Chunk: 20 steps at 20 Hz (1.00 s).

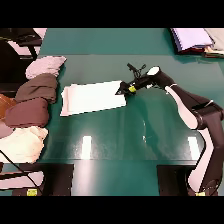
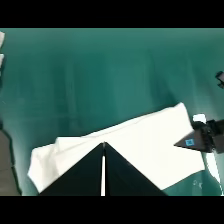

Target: Fold the shirts.

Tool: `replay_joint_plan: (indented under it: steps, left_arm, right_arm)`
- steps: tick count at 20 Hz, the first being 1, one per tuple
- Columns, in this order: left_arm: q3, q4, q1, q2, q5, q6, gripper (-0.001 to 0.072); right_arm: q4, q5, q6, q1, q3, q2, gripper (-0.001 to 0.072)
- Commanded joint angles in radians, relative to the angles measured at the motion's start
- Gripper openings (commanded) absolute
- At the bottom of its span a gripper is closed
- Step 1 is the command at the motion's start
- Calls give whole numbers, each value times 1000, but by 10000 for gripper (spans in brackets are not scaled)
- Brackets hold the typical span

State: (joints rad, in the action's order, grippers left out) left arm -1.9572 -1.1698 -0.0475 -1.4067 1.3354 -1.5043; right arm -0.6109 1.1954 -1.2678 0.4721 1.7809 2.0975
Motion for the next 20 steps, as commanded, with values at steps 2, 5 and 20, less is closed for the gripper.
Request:
replay_joint_plan:
  steps: [2,5,20]
  left_arm:
    - [0,-35,116,0,-4,18,23]
    - [0,-35,199,1,-3,20,23]
    - [0,-27,290,1,-49,10,24]
  right_arm:
    - [-30,105,-4,-35,100,-20,12]
    - [-143,84,-8,-169,11,-179,12]
    - [-359,-79,-71,-1264,-611,-833,12]
